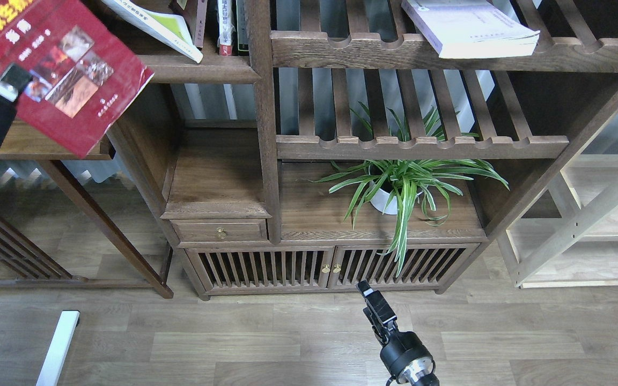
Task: Organize books on shelf
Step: 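Push the red book onto the top shelf with the left gripper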
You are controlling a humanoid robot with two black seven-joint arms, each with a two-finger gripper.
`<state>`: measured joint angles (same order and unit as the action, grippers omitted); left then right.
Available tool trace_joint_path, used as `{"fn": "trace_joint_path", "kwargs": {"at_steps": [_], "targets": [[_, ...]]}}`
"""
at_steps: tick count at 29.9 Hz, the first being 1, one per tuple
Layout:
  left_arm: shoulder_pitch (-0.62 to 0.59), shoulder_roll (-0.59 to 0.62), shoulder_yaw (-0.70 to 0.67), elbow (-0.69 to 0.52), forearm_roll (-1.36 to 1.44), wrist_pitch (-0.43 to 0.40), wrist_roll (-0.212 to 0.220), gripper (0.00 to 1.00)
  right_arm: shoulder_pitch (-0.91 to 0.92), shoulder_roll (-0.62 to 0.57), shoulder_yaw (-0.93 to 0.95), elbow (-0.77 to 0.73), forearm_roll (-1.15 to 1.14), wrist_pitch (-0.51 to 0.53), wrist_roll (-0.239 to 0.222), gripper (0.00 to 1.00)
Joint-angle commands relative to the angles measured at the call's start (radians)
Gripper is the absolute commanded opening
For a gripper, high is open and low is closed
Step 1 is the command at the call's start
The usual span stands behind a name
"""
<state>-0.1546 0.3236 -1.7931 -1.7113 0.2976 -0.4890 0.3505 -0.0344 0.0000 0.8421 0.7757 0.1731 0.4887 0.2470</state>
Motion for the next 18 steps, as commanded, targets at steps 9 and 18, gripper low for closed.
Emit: {"fn": "trace_joint_path", "kwargs": {"at_steps": [9, 18], "targets": [[-0.216, 0.008, 0.064, 0.056, 0.000, 0.194, 0.025, 0.05, -0.025, 0.000, 0.000, 0.022, 0.002, 0.000, 0.002, 1.00], [-0.345, 0.031, 0.147, 0.120, 0.002, 0.282, 0.030, 0.05, -0.036, 0.000, 0.002, 0.042, 0.002, 0.000, 0.002, 1.00]]}}
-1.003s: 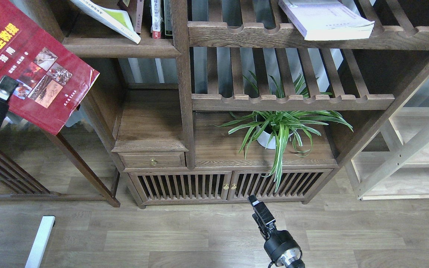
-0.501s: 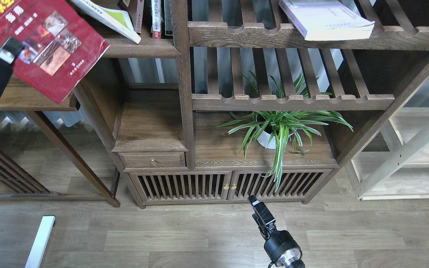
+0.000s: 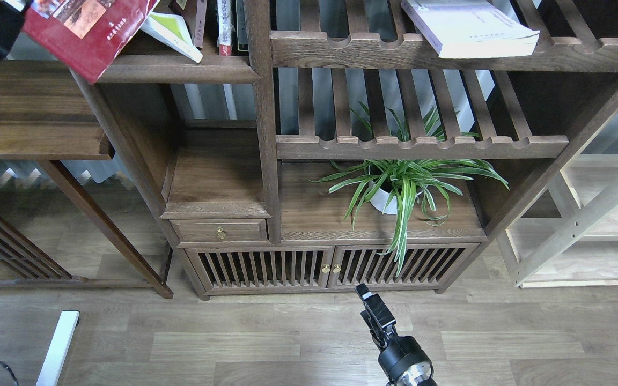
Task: Organize books on shelf
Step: 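Push the red book onto the top shelf with the left gripper, then release the red book and withdraw the left gripper downward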
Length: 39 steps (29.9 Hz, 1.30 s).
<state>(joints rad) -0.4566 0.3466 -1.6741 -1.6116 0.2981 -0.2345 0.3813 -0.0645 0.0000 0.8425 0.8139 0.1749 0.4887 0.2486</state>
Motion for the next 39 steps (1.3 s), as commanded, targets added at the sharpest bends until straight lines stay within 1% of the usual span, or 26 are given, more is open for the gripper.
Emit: {"fn": "trace_joint_path", "kwargs": {"at_steps": [1, 6, 12, 22, 30, 34, 39], "targets": [[-0.063, 0.008, 0.037, 0.030, 0.006, 0.040, -0.001, 0.05, -0.008, 0.000, 0.001, 0.007, 0.000, 0.000, 0.000, 1.00], [-0.148, 0.009, 0.079, 0.093, 0.022, 0.066, -0.013, 0.04, -0.018, 0.000, 0.001, 0.022, -0.002, 0.000, 0.000, 1.00], [-0.211, 0.006, 0.128, 0.142, 0.041, 0.127, -0.018, 0.05, -0.040, 0.000, 0.001, 0.045, -0.002, 0.000, 0.000, 1.00], [-0.286, 0.005, 0.209, 0.229, 0.055, 0.150, -0.027, 0.05, -0.083, 0.000, 0.015, 0.085, -0.002, 0.000, 0.000, 1.00], [-0.385, 0.000, 0.292, 0.312, 0.076, 0.152, -0.045, 0.04, -0.104, 0.000, 0.029, 0.099, -0.002, 0.000, 0.000, 1.00], [-0.421, -0.003, 0.320, 0.355, 0.107, 0.165, -0.068, 0.04, -0.118, 0.000, 0.030, 0.108, -0.003, 0.000, 0.000, 1.00], [-0.432, -0.003, 0.363, 0.374, 0.110, 0.199, -0.119, 0.04, -0.129, 0.000, 0.043, 0.113, -0.002, 0.000, 0.000, 1.00]]}}
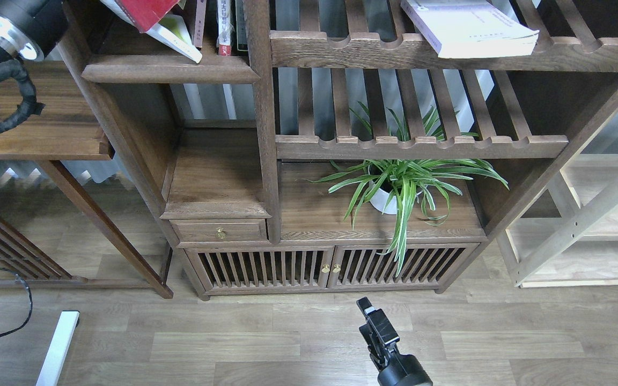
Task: Organize books on shelf
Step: 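Release the red book and withdraw the left gripper downward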
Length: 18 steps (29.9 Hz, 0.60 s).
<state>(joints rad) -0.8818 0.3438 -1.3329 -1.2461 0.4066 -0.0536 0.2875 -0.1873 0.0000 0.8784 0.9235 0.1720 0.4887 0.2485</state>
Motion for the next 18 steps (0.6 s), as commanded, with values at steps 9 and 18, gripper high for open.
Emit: {"fn": "trace_joint_path", "kwargs": {"at_steps": [9, 18], "targets": [[-0.029, -0.016, 0.060, 0.027, 0.001, 0.035, -0.037, 0.04, -0.020, 0.000, 0.008, 0.012, 0.000, 0.000, 0.000, 1.00], [-0.058, -0.032, 0.115, 0.065, 0.008, 0.043, -0.073, 0.30, -0.032, 0.000, 0.008, 0.015, 0.000, 0.000, 0.000, 1.00]]}}
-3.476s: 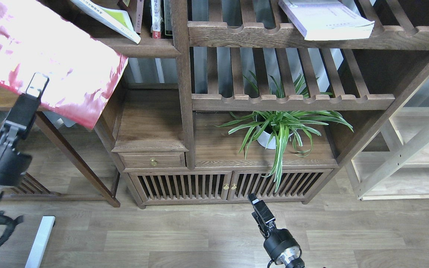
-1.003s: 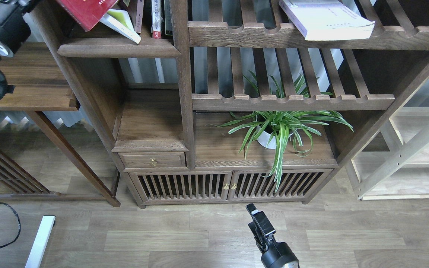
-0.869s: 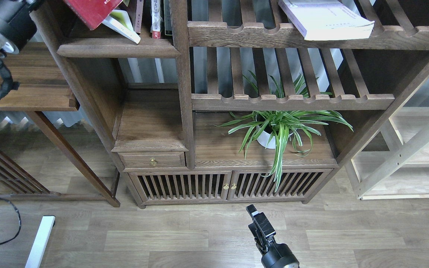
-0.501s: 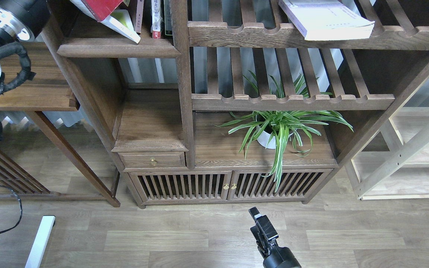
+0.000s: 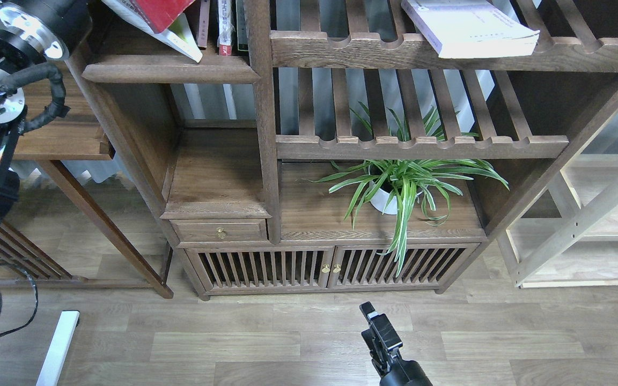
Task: Organize books on shelf
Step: 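Release the red book and withdraw the left gripper downward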
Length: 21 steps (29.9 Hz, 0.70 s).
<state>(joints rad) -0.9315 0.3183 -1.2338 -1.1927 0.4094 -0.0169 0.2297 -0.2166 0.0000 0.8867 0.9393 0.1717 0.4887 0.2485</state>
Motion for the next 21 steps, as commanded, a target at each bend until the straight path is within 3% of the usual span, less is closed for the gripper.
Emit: {"fn": "trace_joint_path", "kwargs": {"at_steps": [1, 5, 11, 21], "targets": [[-0.012, -0.011, 0.017, 0.015, 0.008, 0.015, -0.021, 0.31, -0.001, 0.000, 0.001, -0.001, 0.000, 0.000, 0.000, 1.00], [-0.027, -0.018, 0.019, 0.016, 0.009, 0.058, -0.053, 0.37, -0.006, 0.000, 0.001, -0.001, 0.000, 0.000, 0.000, 1.00], [-0.069, -0.021, 0.016, 0.019, 0.008, 0.098, -0.052, 0.48, -0.006, 0.000, 0.003, -0.001, 0.000, 0.000, 0.000, 1.00], [-0.164, -0.053, 0.017, 0.061, 0.008, 0.100, -0.052, 0.49, -0.006, 0.000, 0.003, -0.002, 0.000, 0.000, -0.002, 1.00]]}}
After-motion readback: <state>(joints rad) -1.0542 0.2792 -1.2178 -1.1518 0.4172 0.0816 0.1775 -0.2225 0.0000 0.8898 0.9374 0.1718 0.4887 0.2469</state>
